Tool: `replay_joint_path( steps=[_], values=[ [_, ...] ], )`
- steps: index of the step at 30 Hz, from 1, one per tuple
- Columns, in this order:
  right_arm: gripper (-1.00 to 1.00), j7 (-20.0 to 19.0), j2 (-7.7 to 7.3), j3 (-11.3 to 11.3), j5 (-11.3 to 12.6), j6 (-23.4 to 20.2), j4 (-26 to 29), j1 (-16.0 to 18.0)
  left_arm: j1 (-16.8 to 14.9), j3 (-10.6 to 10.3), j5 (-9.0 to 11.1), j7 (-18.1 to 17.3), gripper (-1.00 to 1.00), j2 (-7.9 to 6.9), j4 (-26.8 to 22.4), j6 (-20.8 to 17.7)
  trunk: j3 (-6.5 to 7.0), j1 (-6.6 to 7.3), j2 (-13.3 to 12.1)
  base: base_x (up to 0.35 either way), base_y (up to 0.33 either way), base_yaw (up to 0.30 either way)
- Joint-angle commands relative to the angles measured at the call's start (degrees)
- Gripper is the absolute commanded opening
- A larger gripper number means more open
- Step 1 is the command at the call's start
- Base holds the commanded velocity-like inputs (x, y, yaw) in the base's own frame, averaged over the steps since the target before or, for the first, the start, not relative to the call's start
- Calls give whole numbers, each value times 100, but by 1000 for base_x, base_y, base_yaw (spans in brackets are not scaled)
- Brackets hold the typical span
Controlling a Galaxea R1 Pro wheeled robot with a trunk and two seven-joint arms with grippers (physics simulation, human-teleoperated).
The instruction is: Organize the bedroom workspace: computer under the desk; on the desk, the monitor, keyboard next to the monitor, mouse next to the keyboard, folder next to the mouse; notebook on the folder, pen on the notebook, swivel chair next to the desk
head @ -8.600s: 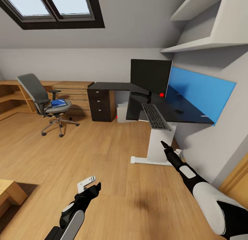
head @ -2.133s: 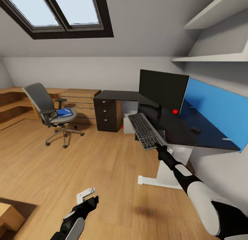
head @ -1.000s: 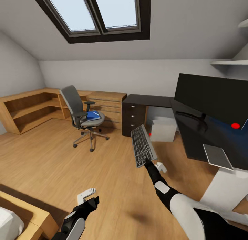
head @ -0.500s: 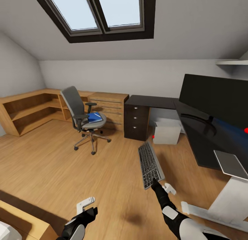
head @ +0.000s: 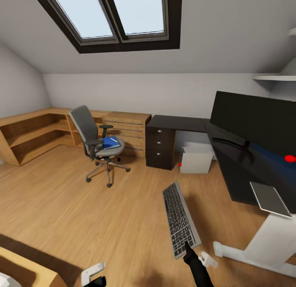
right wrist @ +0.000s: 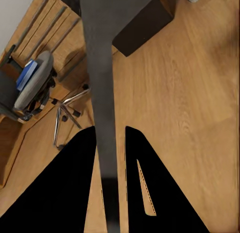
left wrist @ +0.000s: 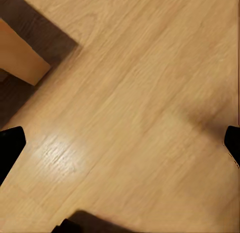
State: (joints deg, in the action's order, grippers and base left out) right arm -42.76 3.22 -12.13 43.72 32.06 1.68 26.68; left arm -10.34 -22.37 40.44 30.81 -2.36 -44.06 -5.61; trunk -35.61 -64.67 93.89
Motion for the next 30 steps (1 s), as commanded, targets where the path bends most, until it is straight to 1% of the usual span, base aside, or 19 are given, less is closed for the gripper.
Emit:
replay_joint_path(
  steps=[1,5,6,7,8,10,12,15,20,23,24,25,26,28,30],
  values=[
    [-100,-51,3,44,-38,15,-9,5,-3,-31,27,48,100,-9,12,51,13,23,-38,0,0,-245],
    [-100,-37,3,45,-39,20,-9,4,-3,-31,41,-15,100,-10,148,169,85,111,-199,0,0,-258],
    [-100,-31,2,45,-39,23,-11,4,-3,-31,42,-102,100,-10,210,180,102,133,-239,0,0,-264],
    [-100,-4,-8,44,-39,46,-29,4,-3,-29,42,-331,100,-10,297,190,120,155,-279,0,0,-265],
    [-100,20,-16,46,-39,67,-39,4,-3,-31,41,-431,100,-9,324,192,138,177,-319,0,0,-265],
    [-100,185,-45,50,-41,189,-68,4,-3,-36,39,-793,100,-5,470,197,174,221,-399,0,0,-266],
    [-100,382,-54,52,-45,289,-80,4,-3,-38,27,-976,100,-2,633,201,210,265,-480,0,0,-266],
    [-100,508,-53,58,-53,338,-86,4,-3,-33,20,-1062,100,-7,718,211,264,331,-600,0,0,-267],
    [-100,577,-57,63,-57,360,-88,4,-3,-31,20,-1112,100,8,763,217,354,440,-800,-52,30,-267],
    [-100,635,-58,353,-57,362,-94,4,-3,-26,40,-1120,100,0,783,218,408,506,-921,-230,193,-267],
    [-100,738,-58,508,-57,362,-96,4,-3,-22,41,-1120,100,-5,784,221,426,528,-961,-241,205,-267],
    [-100,839,-56,596,-54,362,-99,4,-3,-19,42,-1119,100,-10,785,223,444,550,-1001,-243,206,-264],
    [-100,1077,-50,677,-51,358,-101,4,-3,-12,42,-1106,100,-15,785,298,462,572,-1041,-244,208,-260],
    [-100,1333,-41,729,-49,355,-99,4,-3,-7,46,-1089,100,-17,785,516,497,616,-1121,-186,174,-259],
    [-100,1435,-36,746,-49,354,-98,4,-3,-6,49,-1083,100,-18,785,648,497,616,-1121,-87,86,-261]
  ],
)
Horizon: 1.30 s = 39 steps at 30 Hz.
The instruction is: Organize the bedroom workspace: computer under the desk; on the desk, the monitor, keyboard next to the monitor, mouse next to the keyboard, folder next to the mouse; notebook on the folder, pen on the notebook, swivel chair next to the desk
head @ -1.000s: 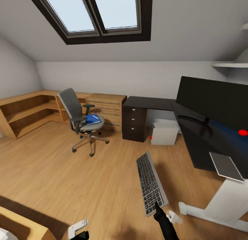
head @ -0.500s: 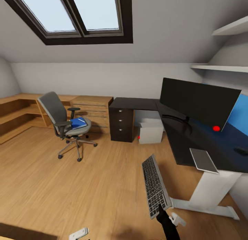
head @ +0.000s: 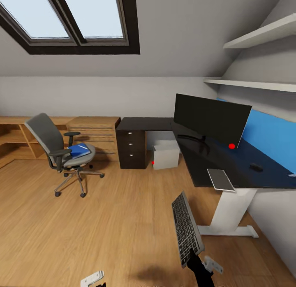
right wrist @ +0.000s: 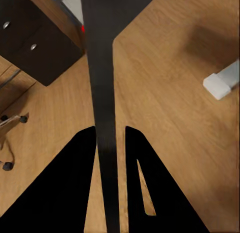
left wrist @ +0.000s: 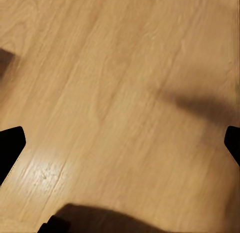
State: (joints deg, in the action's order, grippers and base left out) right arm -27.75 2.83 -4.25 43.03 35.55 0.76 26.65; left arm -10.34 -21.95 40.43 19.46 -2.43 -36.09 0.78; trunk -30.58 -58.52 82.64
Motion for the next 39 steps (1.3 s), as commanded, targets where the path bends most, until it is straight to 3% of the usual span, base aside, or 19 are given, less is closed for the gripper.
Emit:
replay_joint_path(
  steps=[1,7,19,23,27,39],
  values=[
    [-100,-28,7,-32,21,5,-6,7,-3,-47,50,54,100,-9,-12,64,-6,1,4,-50,49,-262],
    [-100,42,22,5,14,12,-13,7,-3,-72,42,58,100,4,-12,160,-6,1,4,-19,18,-204],
    [-100,52,40,13,13,12,-88,7,-3,-73,-91,33,100,13,281,194,-6,1,4,113,120,-15],
    [-100,236,85,168,-90,5,-131,7,-3,-103,-184,55,100,143,219,317,-6,1,4,0,0,0],
    [-100,232,56,44,-42,40,-143,3,-3,-101,-183,44,100,252,197,382,-6,1,4,0,0,0],
    [-100,94,36,12,-39,57,-158,-2,-3,-108,-185,32,100,267,215,767,-6,1,4,208,166,0]
  ],
)
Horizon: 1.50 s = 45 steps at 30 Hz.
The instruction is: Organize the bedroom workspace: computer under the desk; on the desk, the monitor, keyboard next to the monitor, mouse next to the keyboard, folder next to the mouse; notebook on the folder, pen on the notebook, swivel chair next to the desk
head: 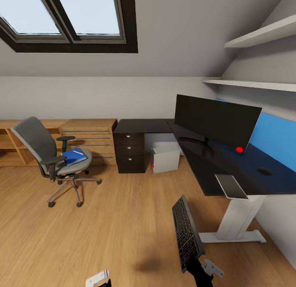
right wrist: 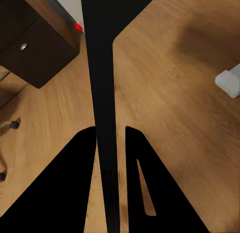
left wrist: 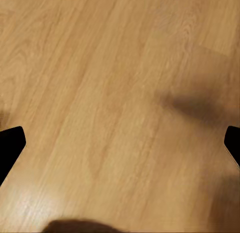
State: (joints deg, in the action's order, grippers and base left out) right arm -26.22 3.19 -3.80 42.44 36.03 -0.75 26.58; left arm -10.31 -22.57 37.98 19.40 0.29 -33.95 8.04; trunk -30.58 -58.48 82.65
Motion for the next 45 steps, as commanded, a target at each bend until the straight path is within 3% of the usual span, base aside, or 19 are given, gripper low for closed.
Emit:
replay_joint_path(
  steps=[1,10,23,45],
  values=[
    [-100,-59,3,-33,19,9,-9,5,-6,-46,61,37,100,-5,1,72,-5,-3,3,264,211,0],
    [-100,-46,50,-33,24,122,-13,5,-6,-46,61,46,100,-12,20,92,-5,-3,3,278,208,0],
    [-100,-49,37,-33,18,124,-13,5,-6,-46,61,62,100,-9,40,92,-5,-3,3,328,16,0],
    [-100,-50,46,-33,18,124,-13,5,-6,-37,68,37,100,-19,47,101,389,481,-879,332,-1,0]
  ],
)
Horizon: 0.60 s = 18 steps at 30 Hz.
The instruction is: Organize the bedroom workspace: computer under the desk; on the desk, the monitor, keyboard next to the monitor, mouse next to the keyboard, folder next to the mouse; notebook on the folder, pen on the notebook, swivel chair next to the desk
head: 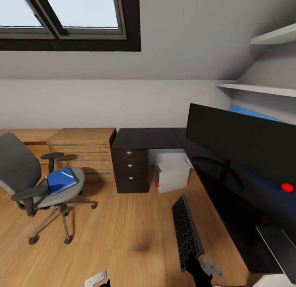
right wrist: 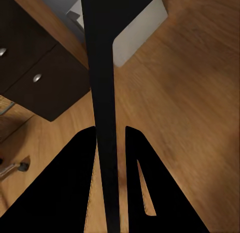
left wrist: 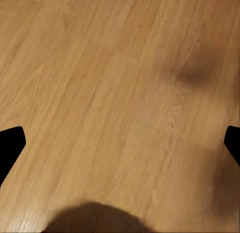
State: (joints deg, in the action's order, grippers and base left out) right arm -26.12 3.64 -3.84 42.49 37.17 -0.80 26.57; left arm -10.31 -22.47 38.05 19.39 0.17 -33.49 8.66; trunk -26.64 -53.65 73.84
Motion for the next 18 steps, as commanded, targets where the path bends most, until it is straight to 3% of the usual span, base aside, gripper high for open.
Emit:
replay_joint_path(
  steps=[1,18],
  values=[
    [-100,-60,1,-29,14,10,-7,6,-6,-47,61,39,100,-7,0,39,13,19,-39,333,76,0],
    [-100,-53,6,-29,14,1,-7,6,-6,-43,70,39,100,-8,0,39,318,393,-720,333,93,0]
  ],
)
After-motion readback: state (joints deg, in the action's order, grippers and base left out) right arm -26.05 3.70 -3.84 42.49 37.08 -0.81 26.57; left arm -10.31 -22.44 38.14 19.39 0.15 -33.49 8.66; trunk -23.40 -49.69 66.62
